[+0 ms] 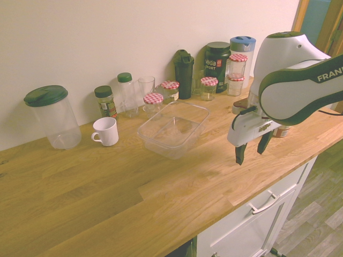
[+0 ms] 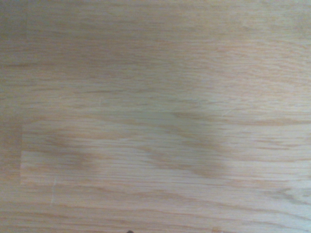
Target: Put the cereal into the container
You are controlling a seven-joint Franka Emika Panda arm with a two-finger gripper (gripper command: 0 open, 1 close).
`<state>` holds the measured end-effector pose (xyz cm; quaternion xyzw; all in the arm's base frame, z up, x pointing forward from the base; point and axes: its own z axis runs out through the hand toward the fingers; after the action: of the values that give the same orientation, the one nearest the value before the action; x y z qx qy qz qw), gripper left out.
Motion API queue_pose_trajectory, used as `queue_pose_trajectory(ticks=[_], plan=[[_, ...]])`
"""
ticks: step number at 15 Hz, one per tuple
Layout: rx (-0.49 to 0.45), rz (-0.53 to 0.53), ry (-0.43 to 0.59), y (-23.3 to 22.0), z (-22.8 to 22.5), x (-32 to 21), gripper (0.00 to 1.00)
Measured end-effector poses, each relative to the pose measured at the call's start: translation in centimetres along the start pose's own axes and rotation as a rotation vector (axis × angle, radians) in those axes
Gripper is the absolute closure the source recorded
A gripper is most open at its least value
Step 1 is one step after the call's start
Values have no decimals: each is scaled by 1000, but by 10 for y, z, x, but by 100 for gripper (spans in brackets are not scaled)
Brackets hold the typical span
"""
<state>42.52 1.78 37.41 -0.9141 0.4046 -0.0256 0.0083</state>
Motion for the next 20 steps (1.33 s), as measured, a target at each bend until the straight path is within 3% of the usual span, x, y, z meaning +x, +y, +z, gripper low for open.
queue_pose_trajectory(ticks=[4, 10, 12, 20], plan=[[51, 59, 24, 3, -3, 6, 0], [164, 373, 154, 57, -10, 38, 0], [167, 481, 183, 80, -5, 51, 0], [155, 752, 272, 130, 5, 77, 0]])
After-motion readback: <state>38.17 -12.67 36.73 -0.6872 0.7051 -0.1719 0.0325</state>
